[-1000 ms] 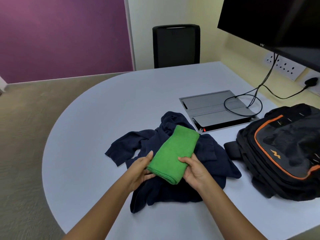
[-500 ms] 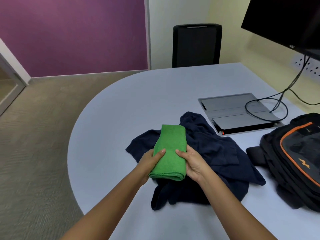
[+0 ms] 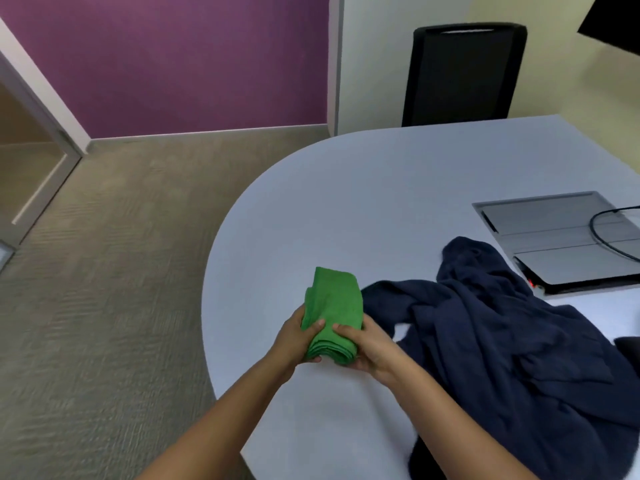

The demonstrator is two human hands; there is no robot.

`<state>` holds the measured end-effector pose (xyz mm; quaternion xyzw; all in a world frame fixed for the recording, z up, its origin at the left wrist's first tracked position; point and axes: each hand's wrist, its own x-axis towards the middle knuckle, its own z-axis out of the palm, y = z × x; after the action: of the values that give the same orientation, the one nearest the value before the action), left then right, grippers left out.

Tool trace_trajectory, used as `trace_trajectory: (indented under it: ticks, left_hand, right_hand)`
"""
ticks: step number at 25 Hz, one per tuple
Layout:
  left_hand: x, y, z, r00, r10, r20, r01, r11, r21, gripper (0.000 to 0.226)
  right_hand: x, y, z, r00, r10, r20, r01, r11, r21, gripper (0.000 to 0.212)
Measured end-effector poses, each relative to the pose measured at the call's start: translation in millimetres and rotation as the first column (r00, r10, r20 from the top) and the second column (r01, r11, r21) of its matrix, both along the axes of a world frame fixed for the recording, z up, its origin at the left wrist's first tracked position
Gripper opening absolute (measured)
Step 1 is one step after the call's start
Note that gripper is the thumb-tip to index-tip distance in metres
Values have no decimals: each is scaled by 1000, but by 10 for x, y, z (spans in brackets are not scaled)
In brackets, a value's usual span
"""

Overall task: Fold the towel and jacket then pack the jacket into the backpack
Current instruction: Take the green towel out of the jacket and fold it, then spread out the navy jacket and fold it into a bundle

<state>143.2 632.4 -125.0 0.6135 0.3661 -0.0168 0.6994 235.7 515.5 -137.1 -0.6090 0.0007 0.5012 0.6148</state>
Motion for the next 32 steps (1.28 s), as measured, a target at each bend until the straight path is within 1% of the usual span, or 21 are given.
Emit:
trace_trajectory:
  ticks: [3, 7, 8, 9, 10, 11, 12, 13, 14, 15, 16, 18, 19, 20, 22, 25, 26, 27, 29, 30, 32]
  left_hand:
    - [-65, 471, -54, 998, 65, -11, -65, 998, 23, 37]
    - [-24, 1129, -155, 978, 193, 75, -203, 966, 158, 48]
    - [-13, 1262, -181, 969, 241, 54, -247, 941, 233, 56]
    - [-22, 1385, -228, 954, 301, 10, -285, 893, 347, 65]
    - [-49, 1476, -302, 937, 347, -46, -282, 824, 491, 70]
    - [-86, 1531, -396, 937, 333, -105, -191, 741, 644, 70]
    - [-137, 1535, -512, 956, 215, -200, 8, 663, 749, 69]
    - [-187, 1494, -632, 946, 32, -322, 245, 581, 776, 72]
    - [-239, 1445, -781, 888, -133, -441, 449, 465, 763, 79]
    - [-282, 1414, -910, 802, -238, -547, 596, 373, 711, 85]
    - [-306, 1405, -1079, 747, -244, -618, 663, 344, 665, 86]
    - [-274, 1409, -1174, 695, -227, -682, 710, 366, 602, 81]
    - [-239, 1432, -1138, 665, -222, -713, 736, 358, 575, 85]
    - [-195, 1487, -1095, 659, -222, -719, 744, 332, 580, 91]
    - [-133, 1597, -1106, 708, -213, -673, 705, 260, 660, 96]
    - [-86, 1598, -995, 690, -209, -693, 722, 266, 639, 83]
    - [-72, 1544, -952, 691, -210, -692, 721, 266, 640, 83]
    - [-55, 1455, -902, 709, -214, -672, 704, 262, 660, 89]
    - [6, 1187, -834, 739, -258, -623, 673, 243, 698, 113]
    - [44, 1020, -817, 751, -293, -592, 657, 238, 715, 118]
    - [119, 630, -779, 769, -372, -520, 625, 266, 734, 116]
  right_hand:
    - [-10, 509, -4, 997, 54, 51, -53, 998, -28, 42]
    - [70, 1229, 23, 971, 117, 210, -116, 993, -18, 53]
    - [77, 1362, -18, 959, 128, 254, -124, 992, -32, 57]
    - [85, 1472, -92, 942, 143, 304, -123, 989, -83, 61]
    - [87, 1530, -183, 921, 167, 353, -112, 979, -171, 63]
    - [73, 1530, -274, 901, 195, 388, -95, 960, -263, 62]
    - [43, 1492, -370, 891, 214, 400, -81, 942, -325, 56]
    - [-4, 1415, -463, 888, 223, 402, -77, 934, -350, 48]
    - [-49, 1313, -575, 886, 224, 407, -75, 934, -349, 36]
    - [-90, 1204, -657, 882, 217, 417, -72, 939, -337, 22]
    - [-128, 1091, -711, 877, 209, 432, -68, 945, -320, 13]
    - [-150, 890, -753, 852, 220, 474, -67, 946, -318, 15]
    - [-146, 794, -744, 839, 230, 493, -65, 942, -329, 14]
    - [-134, 715, -726, 828, 230, 512, -56, 942, -332, 15]
    - [-109, 591, -659, 798, 235, 554, -47, 942, -333, 18]
    - [-95, 455, -468, 734, 250, 631, -37, 943, -330, 21]
    - [-87, 406, -405, 711, 244, 659, -24, 946, -324, 22]
    - [-76, 347, -336, 686, 242, 686, -14, 947, -320, 23]
    - [-56, 197, -206, 637, 241, 732, 0, 950, -313, 24]
    - [-44, 121, -140, 612, 239, 754, 4, 952, -306, 25]
    - [-28, -66, 2, 548, 240, 801, 20, 954, -299, 27]
